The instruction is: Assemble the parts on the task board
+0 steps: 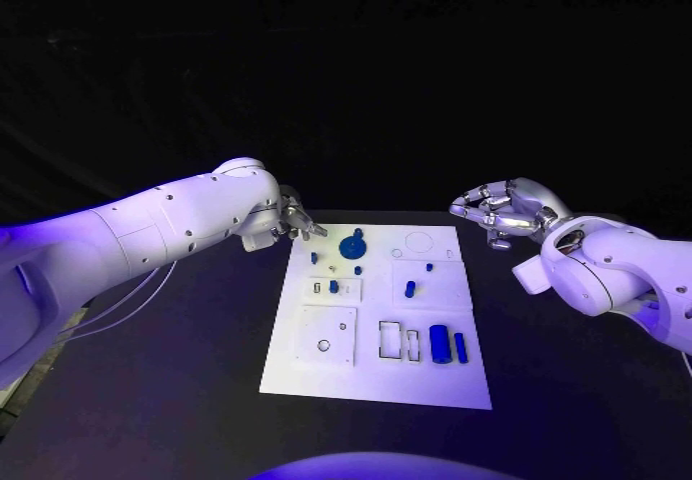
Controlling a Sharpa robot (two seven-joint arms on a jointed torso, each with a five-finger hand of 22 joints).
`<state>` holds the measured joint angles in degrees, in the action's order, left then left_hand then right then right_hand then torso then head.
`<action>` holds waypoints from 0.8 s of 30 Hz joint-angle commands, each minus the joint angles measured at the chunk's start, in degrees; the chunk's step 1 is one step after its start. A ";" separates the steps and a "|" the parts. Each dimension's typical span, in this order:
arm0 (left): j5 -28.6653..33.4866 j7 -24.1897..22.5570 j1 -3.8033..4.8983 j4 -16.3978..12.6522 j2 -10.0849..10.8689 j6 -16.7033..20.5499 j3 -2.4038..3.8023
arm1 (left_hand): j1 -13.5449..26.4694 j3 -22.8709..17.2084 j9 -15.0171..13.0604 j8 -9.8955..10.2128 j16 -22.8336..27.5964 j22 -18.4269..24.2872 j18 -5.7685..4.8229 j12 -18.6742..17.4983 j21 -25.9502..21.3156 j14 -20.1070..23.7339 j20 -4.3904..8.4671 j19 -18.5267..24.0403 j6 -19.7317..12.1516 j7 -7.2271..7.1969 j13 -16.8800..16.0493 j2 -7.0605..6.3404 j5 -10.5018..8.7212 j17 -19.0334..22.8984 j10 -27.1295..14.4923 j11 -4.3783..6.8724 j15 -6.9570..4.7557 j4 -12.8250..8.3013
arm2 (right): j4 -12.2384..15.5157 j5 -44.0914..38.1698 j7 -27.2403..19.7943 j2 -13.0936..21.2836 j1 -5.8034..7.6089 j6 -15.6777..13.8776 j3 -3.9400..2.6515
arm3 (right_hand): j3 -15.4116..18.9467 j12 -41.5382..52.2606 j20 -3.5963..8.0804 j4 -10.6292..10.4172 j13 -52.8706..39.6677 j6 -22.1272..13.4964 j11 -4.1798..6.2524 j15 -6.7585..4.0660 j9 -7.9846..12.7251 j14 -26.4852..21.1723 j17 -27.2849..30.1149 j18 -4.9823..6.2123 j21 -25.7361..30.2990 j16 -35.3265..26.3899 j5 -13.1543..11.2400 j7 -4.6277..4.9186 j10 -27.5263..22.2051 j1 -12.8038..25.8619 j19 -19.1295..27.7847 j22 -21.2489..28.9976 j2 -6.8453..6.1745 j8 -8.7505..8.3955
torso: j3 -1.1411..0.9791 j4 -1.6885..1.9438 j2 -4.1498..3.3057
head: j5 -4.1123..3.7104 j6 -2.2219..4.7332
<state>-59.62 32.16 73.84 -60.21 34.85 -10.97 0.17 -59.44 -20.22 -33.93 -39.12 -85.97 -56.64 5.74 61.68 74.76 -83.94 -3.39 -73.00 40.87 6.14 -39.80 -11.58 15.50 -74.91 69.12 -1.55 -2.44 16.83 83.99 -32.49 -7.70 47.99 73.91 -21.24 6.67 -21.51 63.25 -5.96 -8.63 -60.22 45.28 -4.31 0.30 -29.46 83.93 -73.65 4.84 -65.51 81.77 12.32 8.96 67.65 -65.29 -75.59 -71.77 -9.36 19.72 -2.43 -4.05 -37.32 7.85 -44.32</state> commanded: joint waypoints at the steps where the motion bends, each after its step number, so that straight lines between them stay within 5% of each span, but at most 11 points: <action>1: -2.79 -1.00 -0.19 1.52 -1.08 -4.07 -0.15 | -0.14 0.30 0.05 0.38 0.13 0.23 0.81 -0.27 -0.35 -3.48 -0.31 0.07 0.24 0.04 0.10 0.43 -0.36 -4.68 -0.44 -0.06 0.30 -0.07 | 0.01 -0.02 -0.43 -0.05 -0.05 0.79 0.00 | 0.18 0.09 -0.11 -0.11 -0.01 -0.41 0.10 -0.32 -0.08 1.84 -0.01 1.01 0.27 -0.19 0.19 0.02 -0.13 0.43 0.29 -0.03 -0.02 0.25 | 0.00 -0.10 -0.17 | 0.08 -0.01; 7: -3.83 -1.33 -0.42 4.01 -2.83 -6.15 -0.56 | -0.29 0.36 0.17 0.38 0.07 0.09 0.79 -0.22 -0.30 -3.51 -0.35 0.01 0.40 0.01 0.04 0.61 -0.45 -4.81 -0.47 -0.04 0.30 -0.07 | -0.05 -0.02 -0.42 -0.15 -0.06 0.79 0.00 | 0.24 0.12 -0.10 -0.16 -0.02 -0.42 0.11 -0.33 -0.10 1.84 -0.01 1.03 0.34 -0.20 0.36 0.01 -0.11 0.37 0.31 0.01 0.03 0.30 | -0.03 -0.13 -0.09 | 0.19 -0.04; 24: -2.89 -1.82 -0.48 4.70 -3.35 -9.55 -0.91 | -1.63 0.48 0.94 0.27 -0.20 -0.48 0.71 0.21 -0.05 -3.66 -0.48 -0.25 1.99 -0.21 -0.32 1.62 -0.47 -5.37 -0.31 0.12 0.20 -0.13 | -0.47 -0.02 -0.42 -0.34 -0.06 0.86 0.00 | 0.25 0.18 -0.09 -0.17 -0.06 -0.43 0.13 -0.34 -0.13 1.83 0.05 1.04 0.39 -0.23 0.52 0.00 -0.07 0.24 0.31 0.03 0.10 0.35 | 0.00 -0.06 -0.11 | 0.21 -0.28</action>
<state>-62.71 31.20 73.36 -55.52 31.59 -18.10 -0.75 -60.78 -20.07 -33.03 -38.91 -85.98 -57.11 5.75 61.68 74.77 -83.94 -3.60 -73.21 42.68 5.99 -40.08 -10.24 15.29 -74.91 69.12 -1.54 -2.44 16.67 83.53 -32.44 -7.69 47.73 73.87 -21.23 6.67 -21.51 63.25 -5.96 -8.62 -60.22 45.28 -4.31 0.30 -29.51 83.93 -73.65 4.84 -65.49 81.77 12.54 8.96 67.65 -65.30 -75.59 -71.77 -9.36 19.72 -2.41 -4.09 -37.42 8.03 -44.52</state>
